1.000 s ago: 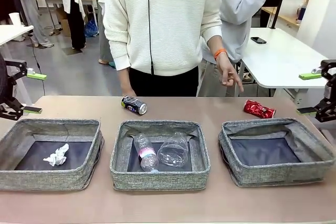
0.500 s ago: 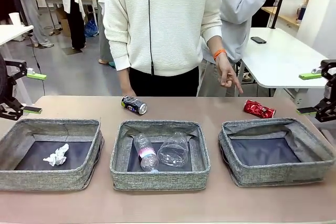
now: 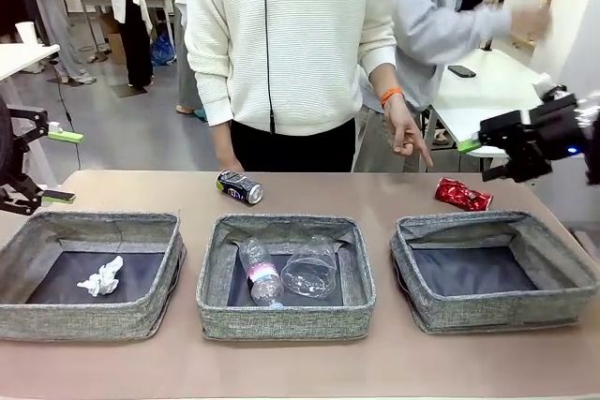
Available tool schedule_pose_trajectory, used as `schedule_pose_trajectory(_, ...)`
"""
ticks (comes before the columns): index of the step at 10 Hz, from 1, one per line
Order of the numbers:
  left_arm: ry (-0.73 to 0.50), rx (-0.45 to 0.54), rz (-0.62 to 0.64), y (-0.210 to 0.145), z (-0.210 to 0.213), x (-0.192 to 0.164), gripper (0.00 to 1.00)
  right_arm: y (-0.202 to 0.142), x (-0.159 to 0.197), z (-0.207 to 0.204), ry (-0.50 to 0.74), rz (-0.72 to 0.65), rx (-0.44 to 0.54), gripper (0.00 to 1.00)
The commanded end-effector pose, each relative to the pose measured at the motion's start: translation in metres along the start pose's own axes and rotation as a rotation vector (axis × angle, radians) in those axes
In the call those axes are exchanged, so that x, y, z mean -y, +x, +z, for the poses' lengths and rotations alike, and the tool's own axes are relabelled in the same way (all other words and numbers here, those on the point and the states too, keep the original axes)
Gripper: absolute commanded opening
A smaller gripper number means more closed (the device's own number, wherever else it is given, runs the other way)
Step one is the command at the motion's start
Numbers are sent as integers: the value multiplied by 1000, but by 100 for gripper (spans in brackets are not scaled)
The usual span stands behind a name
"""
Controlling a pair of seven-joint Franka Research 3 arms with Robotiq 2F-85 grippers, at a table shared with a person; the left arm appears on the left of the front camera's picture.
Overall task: Sort the waste into the appropriate baskets.
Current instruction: Pick up the waste item pointed out by the person.
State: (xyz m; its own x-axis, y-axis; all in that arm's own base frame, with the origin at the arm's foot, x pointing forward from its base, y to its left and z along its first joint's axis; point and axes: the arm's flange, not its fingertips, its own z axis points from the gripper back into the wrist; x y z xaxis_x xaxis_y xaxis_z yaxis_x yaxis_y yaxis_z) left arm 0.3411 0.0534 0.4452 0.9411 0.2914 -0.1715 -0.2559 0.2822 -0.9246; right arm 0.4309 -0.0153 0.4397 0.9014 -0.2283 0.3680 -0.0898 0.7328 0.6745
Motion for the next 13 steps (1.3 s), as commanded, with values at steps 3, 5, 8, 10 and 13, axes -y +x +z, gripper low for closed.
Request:
schedule_pose_trajectory(3, -7, -8, -19, -1, 3, -1, 100, 18, 1, -5, -108, 80, 95, 100)
schedule_pose_trajectory(5, -7, -8, -19, -1, 3, -1, 100, 34, 12, 5, -226, 86, 225, 100)
schedule_pose_trajectory(8, -7, -8, -19, -1, 3, -1, 100, 75, 29, -28, -489, 506, -23, 100)
schedule_pose_trajectory(10, -7, -8, -19, -1, 3, -1, 100, 100, 37, -43, -525, 658, -227, 100)
schedule_pose_trajectory(13, -7, -8, -19, -1, 3, -1, 100, 125, 54, -66, -421, 656, -299, 100)
